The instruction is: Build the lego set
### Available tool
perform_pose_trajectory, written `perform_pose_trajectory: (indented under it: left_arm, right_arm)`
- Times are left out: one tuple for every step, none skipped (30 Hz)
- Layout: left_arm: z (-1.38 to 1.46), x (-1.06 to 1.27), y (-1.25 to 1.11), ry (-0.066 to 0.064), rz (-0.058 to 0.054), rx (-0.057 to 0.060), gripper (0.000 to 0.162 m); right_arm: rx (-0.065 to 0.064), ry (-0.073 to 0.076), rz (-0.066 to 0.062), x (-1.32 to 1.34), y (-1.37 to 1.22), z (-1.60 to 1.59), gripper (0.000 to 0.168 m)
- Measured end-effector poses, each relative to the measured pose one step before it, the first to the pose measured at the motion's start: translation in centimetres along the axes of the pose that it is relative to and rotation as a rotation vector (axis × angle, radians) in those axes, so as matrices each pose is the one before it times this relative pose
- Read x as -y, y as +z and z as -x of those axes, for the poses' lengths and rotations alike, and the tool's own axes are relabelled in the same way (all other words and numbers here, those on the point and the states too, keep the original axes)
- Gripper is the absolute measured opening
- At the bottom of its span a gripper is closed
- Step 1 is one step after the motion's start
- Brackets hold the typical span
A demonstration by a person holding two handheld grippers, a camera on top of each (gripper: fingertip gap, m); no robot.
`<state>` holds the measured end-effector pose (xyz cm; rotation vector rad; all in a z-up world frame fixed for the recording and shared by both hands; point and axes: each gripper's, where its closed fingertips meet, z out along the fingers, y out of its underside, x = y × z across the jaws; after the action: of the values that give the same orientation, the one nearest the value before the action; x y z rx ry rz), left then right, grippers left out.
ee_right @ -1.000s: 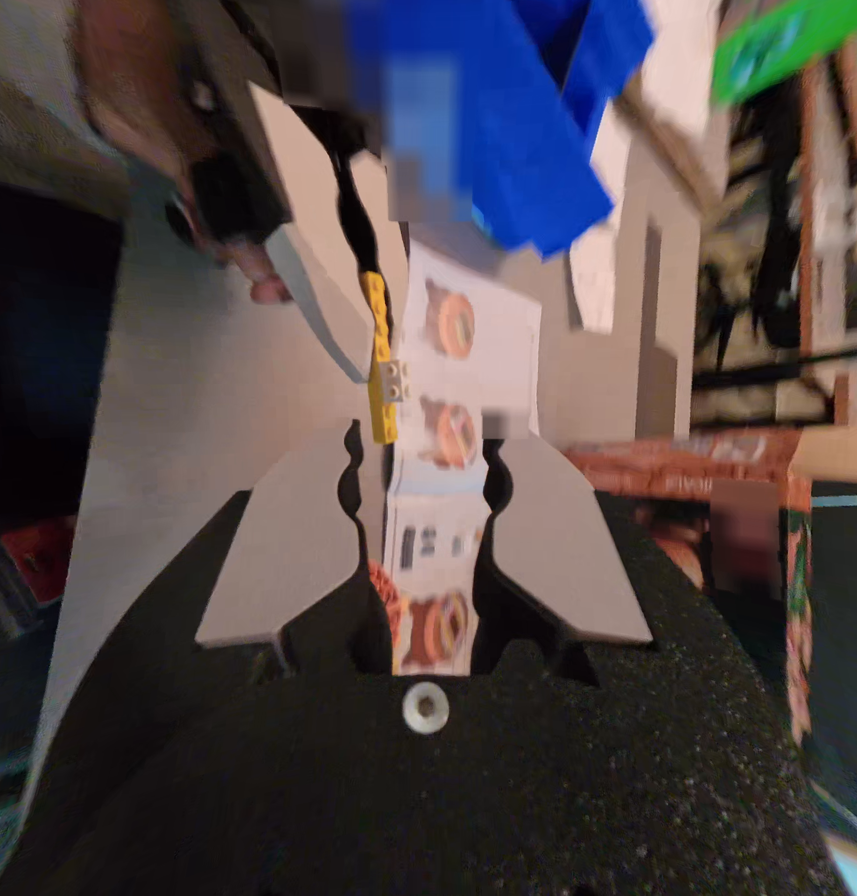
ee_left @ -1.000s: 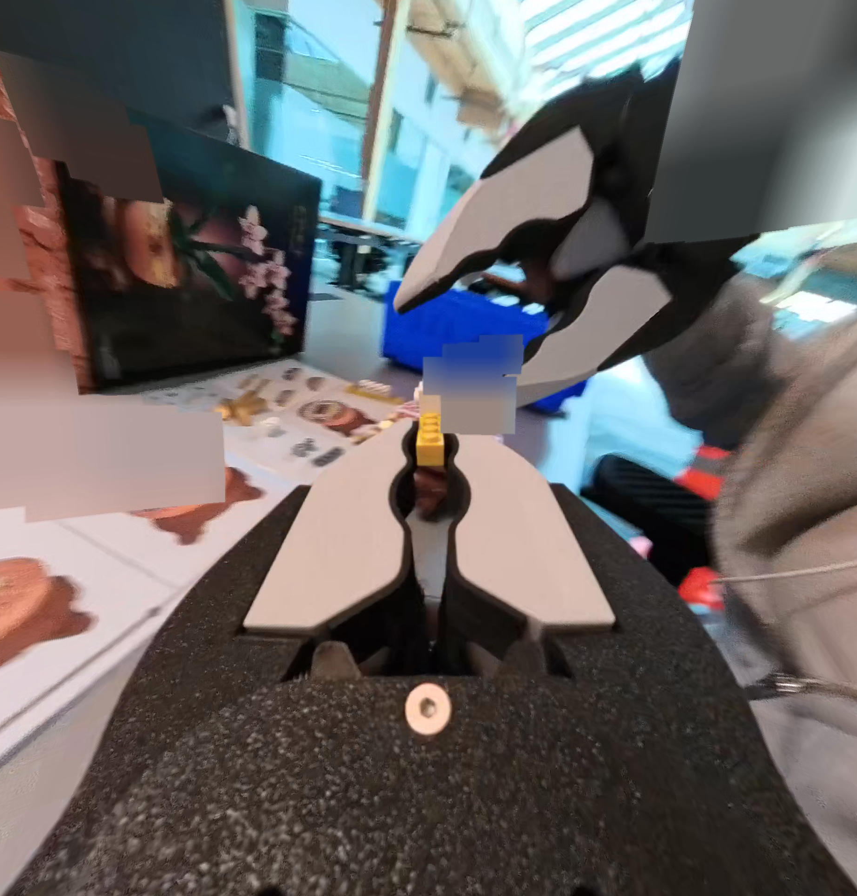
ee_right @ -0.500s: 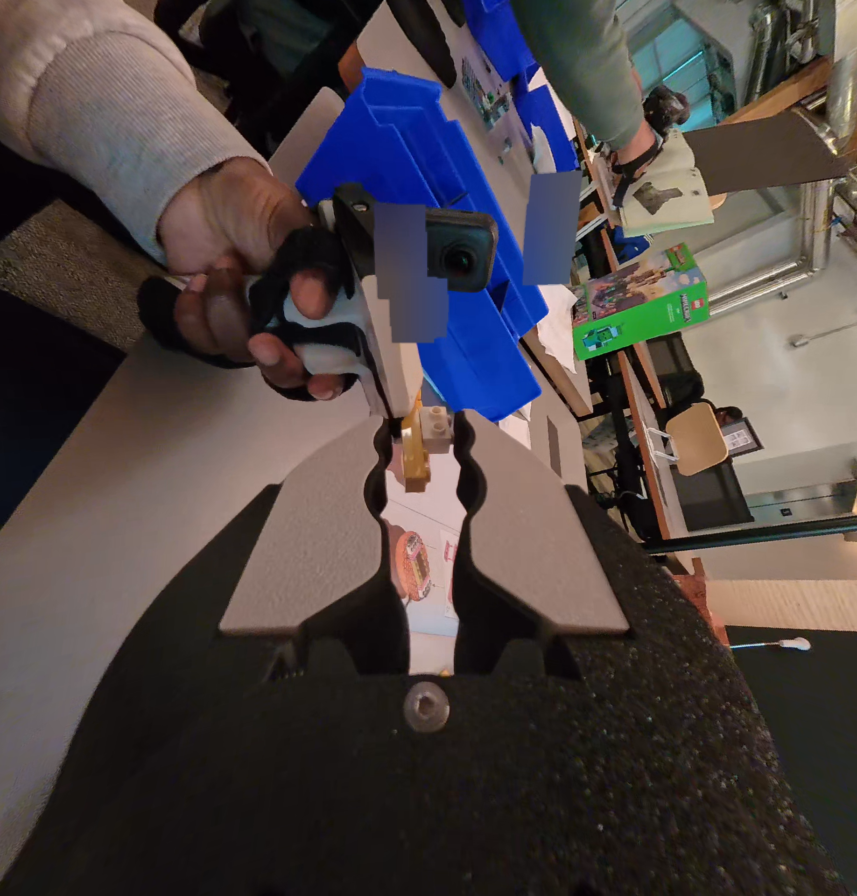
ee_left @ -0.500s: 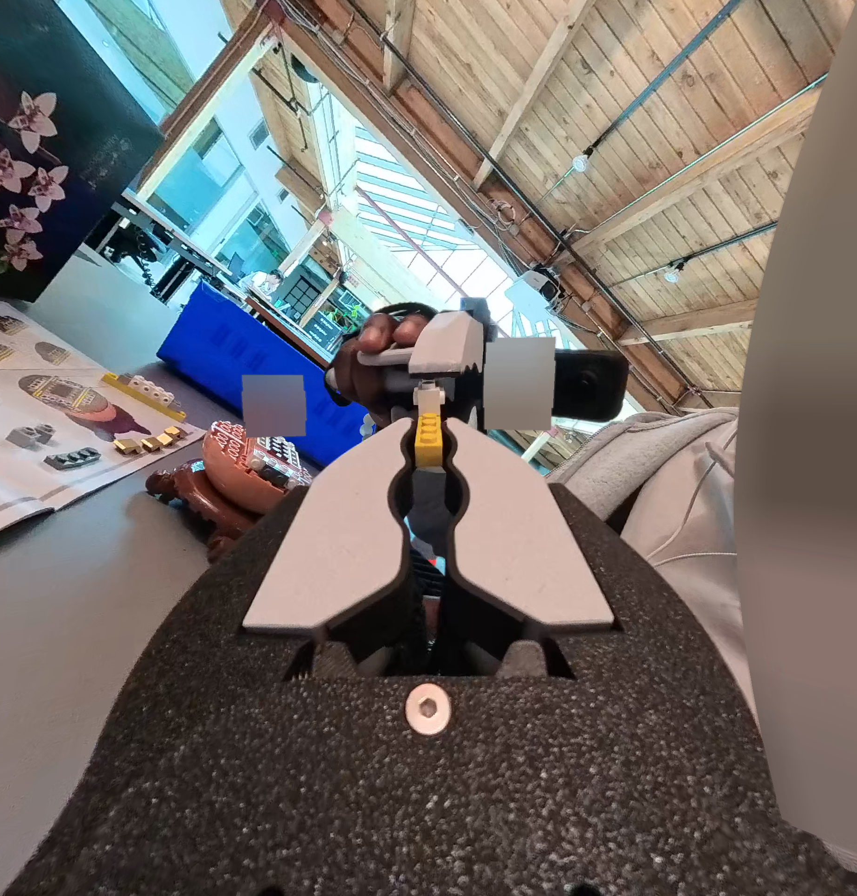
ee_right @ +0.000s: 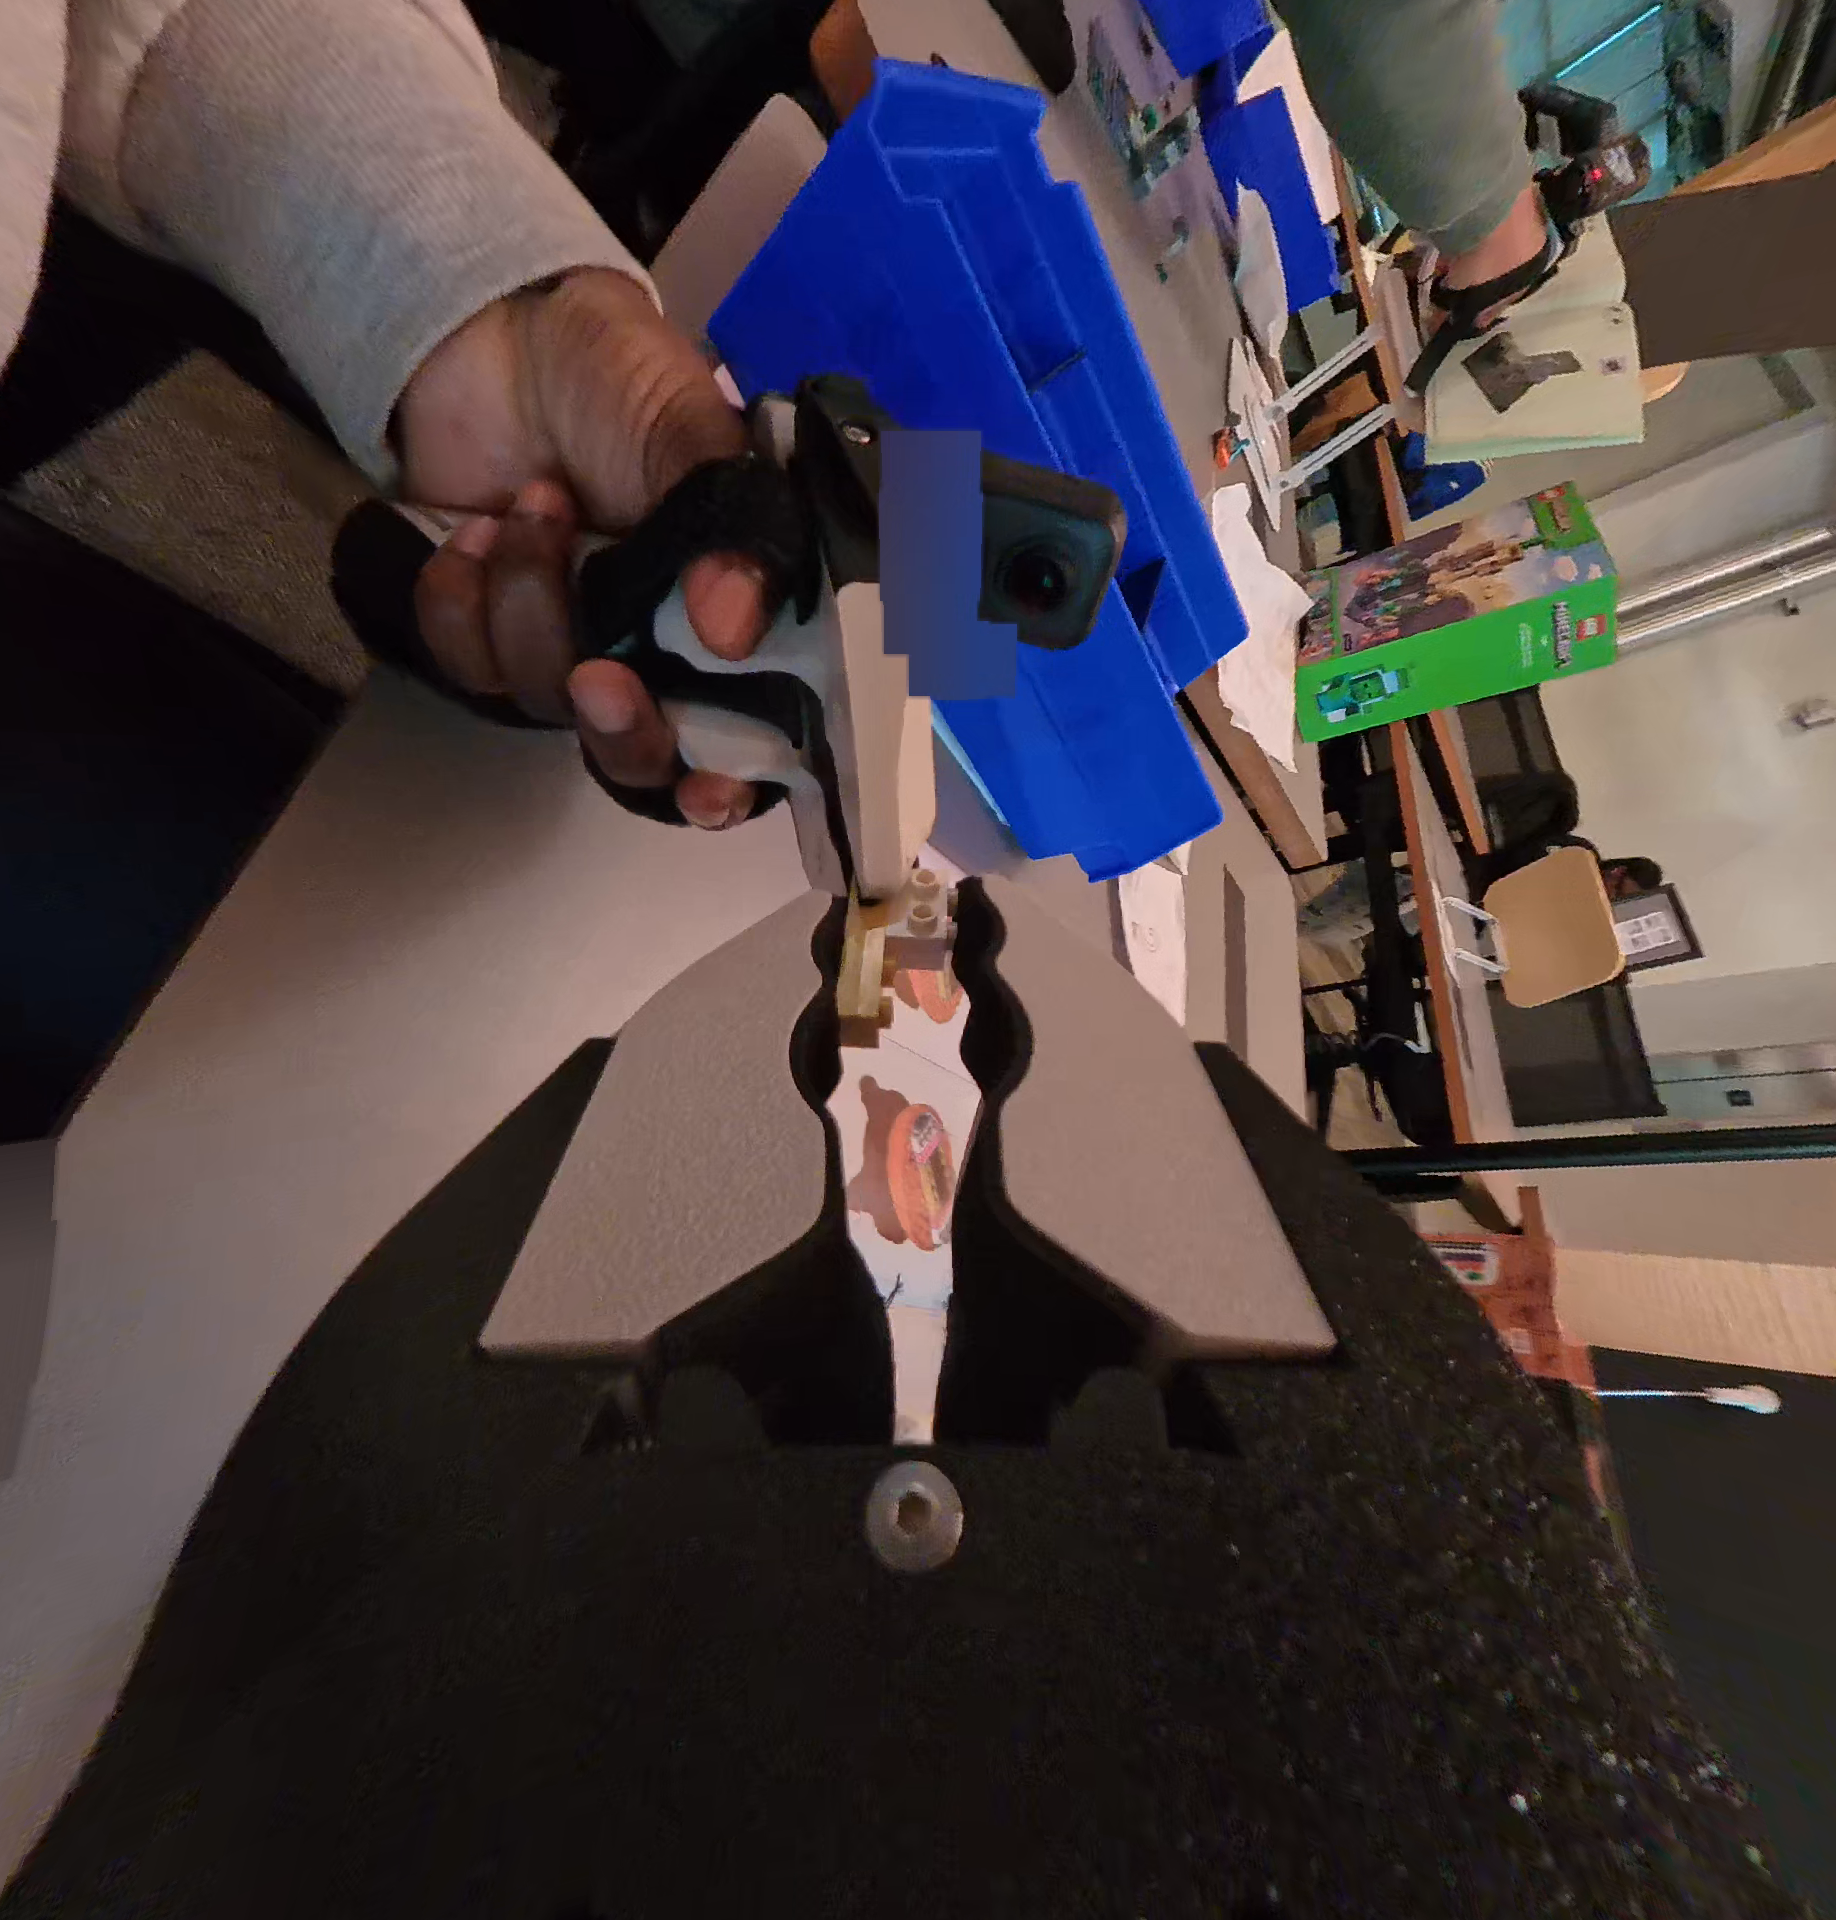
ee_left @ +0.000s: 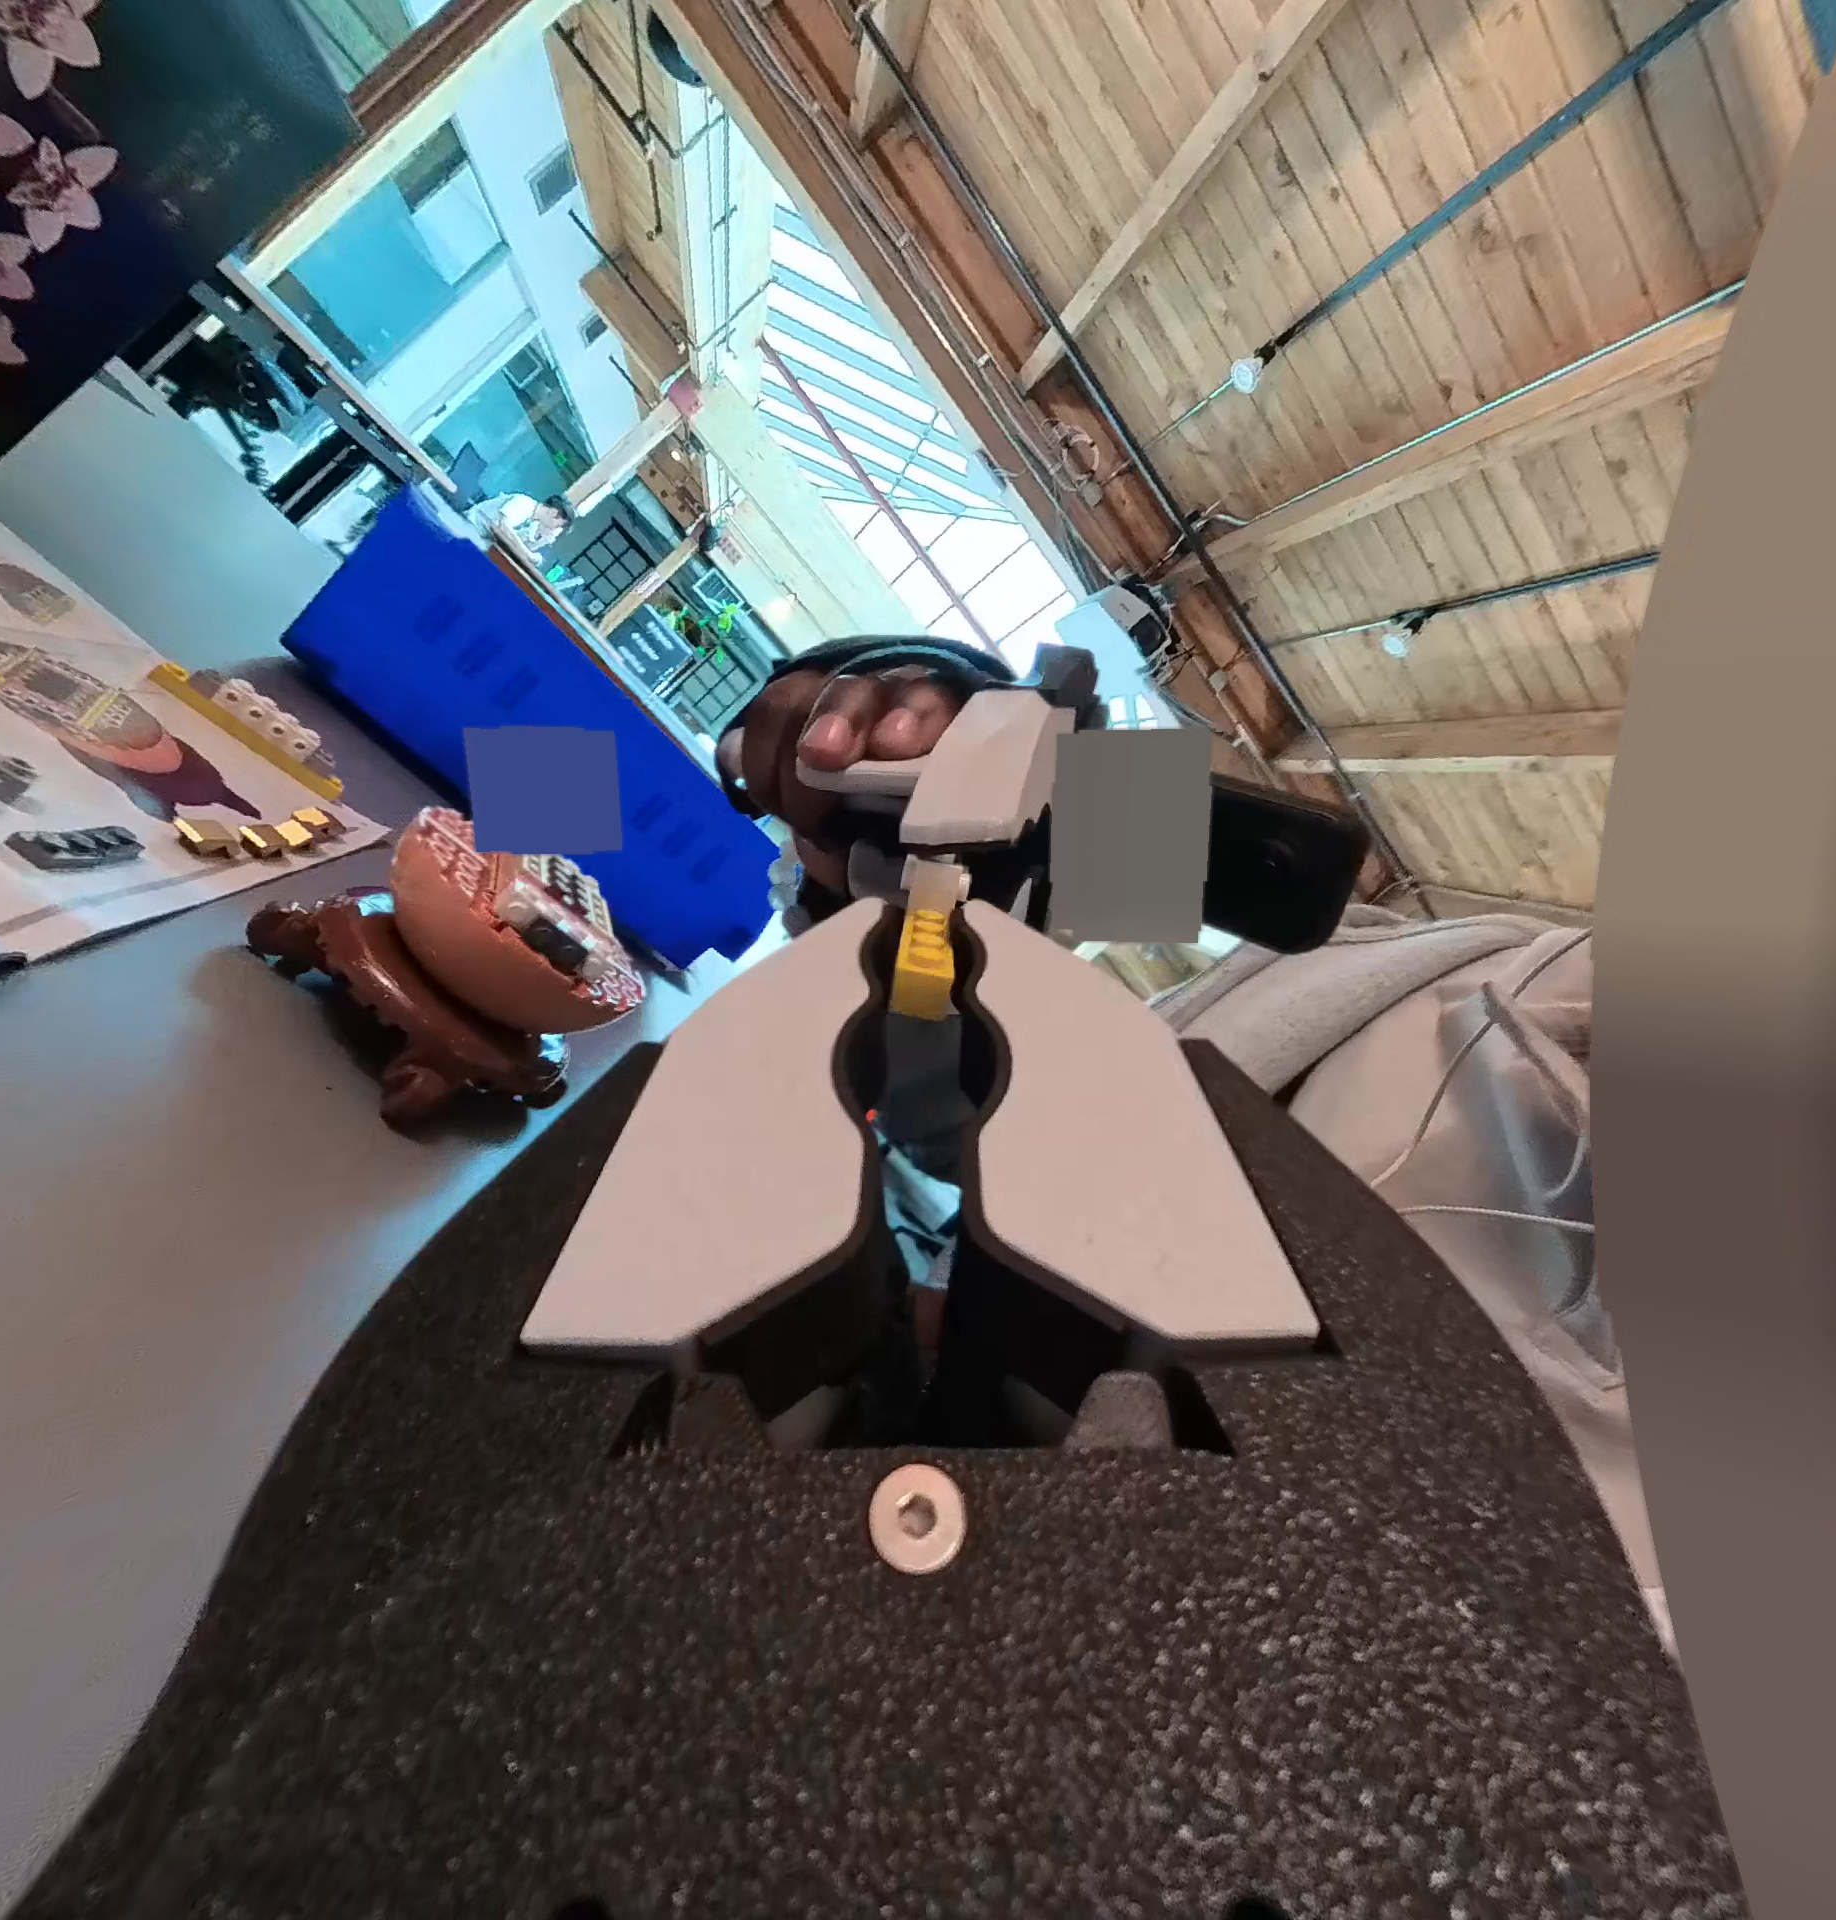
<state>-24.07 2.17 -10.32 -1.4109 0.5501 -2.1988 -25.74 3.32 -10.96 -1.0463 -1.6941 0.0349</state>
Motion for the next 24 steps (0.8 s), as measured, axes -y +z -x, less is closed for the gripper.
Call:
perform_pose_trajectory:
  left_arm:
    - [0.009, -0.083, 0.052, 0.0023, 0.0007, -0.0038, 0.007]
    - [0.033, -0.081, 0.045, 0.0174, 0.0063, -0.0002, 0.007]
    - [-0.11, 0.007, 0.075, 0.0213, 0.006, -0.009, 0.007]
    - [-0.358, 0.061, 0.136, 0.0153, 0.0059, -0.0233, 0.007]
    - [-0.471, 0.077, 0.185, 0.0037, 0.0055, -0.0298, 0.008]
    - [-0.344, 0.088, 0.142, 0.0012, 0.0022, -0.0225, 0.01]
    - [-0.111, -0.019, 0.032, 0.0059, 0.0063, -0.0086, 0.012]
    - [0.186, -0.15, -0.085, 0.0146, 0.0091, 0.0132, 0.012]
    - [0.352, -0.214, -0.149, 0.0239, 0.0096, 0.0248, 0.009]
    - [0.273, -0.148, -0.141, 0.0275, 0.0052, 0.0223, 0.007]
    - [0.191, -0.005, -0.103, 0.0277, -0.0014, 0.0192, 0.007]
    - [0.195, 0.097, -0.069, 0.0331, -0.0057, 0.0215, 0.007]
    - [0.211, 0.282, -0.102, 0.0413, -0.0177, 0.0246, 0.007]
    - [0.167, 0.634, -0.218, 0.0409, -0.0382, 0.0232, 0.007]
    - [0.298, 0.67, -0.32, 0.0408, -0.0351, 0.0288, 0.007]
    - [0.53, 0.366, -0.351, 0.0448, -0.0106, 0.0393, 0.007]
    - [0.64, 0.067, -0.297, 0.0497, 0.008, 0.0424, 0.007]
    - [0.591, -0.03, -0.212, 0.05, 0.0076, 0.0398, 0.007]
    - [0.5, -0.055, -0.119, 0.0441, 0.005, 0.0352, 0.007]
    - [0.332, -0.207, -0.008, 0.0383, 0.013, 0.0242, 0.007]
    - [0.17, -0.369, 0.078, 0.0278, 0.0218, 0.0129, 0.007]
    - [-0.054, -0.249, 0.123, 0.0106, 0.0148, -0.0039, 0.007]
    - [-0.27, -0.009, 0.073, 0.0014, -0.0018, -0.021, 0.007]
    - [-0.154, 0.072, 0.014, -0.0008, -0.0076, -0.0126, 0.007]
  right_arm:
    - [0.0073, 0.019, -0.01, -0.067, -0.031, 0.114, 0.019]
    - [-0.0065, 0.0101, -0.0118, -0.023, -0.045, 0.0, 0.019]
    - [-0.0178, 0.0136, -0.0253, 0.218, -0.128, -0.151, 0.019]
    - [-0.0075, 0.0247, -0.0324, 0.322, -0.174, -0.128, 0.019]
    - [-0.0085, 0.0295, -0.0335, 0.336, -0.176, -0.206, 0.019]
    - [-0.0062, 0.0167, -0.0218, 0.158, -0.067, -0.073, 0.019]
    - [-0.0021, -0.0024, -0.0097, -0.037, 0.025, 0.069, 0.019]
    - [0.0046, -0.0166, 0.0029, -0.161, 0.083, 0.208, 0.019]
    - [0.0053, -0.0148, 0.0109, -0.218, 0.13, 0.224, 0.019]
    - [0.0005, -0.0012, 0.0104, -0.2, 0.143, 0.098, 0.019]
    - [-0.0016, 0.0163, 0.0053, -0.161, 0.119, -0.036, 0.019]
    - [0.0107, 0.023, 0.0081, -0.222, 0.002, -0.02, 0.021]
    - [0.0271, 0.0269, 0.0285, -0.574, -0.214, -0.057, 0.029]
    - [0.0089, 0.0424, 0.0351, -0.855, -0.484, -0.618, 0.033]
    - [0.0108, 0.0562, 0.0211, -0.909, -0.697, -0.902, 0.033]
    - [0.0209, 0.0771, 0.0161, -1.033, -0.777, -0.984, 0.033]
    - [0.0394, 0.0977, 0.0415, -1.524, -0.658, -0.937, 0.028]
    - [0.0297, 0.1133, 0.0893, -2.281, -0.421, -1.19, 0.023]
    - [0.0613, 0.0813, 0.1185, -2.687, -0.087, -0.795, 0.018]
    - [0.0714, 0.0324, 0.1053, -2.506, 0.307, -0.514, 0.019]
    - [0.0372, -0.006, 0.068, -1.93, 0.614, -0.742, 0.018]
    - [0.0015, -0.0301, 0.0265, -1.244, 0.795, -0.971, 0.017]
    - [0.0095, -0.0339, -0.0065, -0.659, 0.883, -0.642, 0.014]
    - [0.0234, -0.0146, -0.01, -0.465, 0.879, -0.372, 0.014]
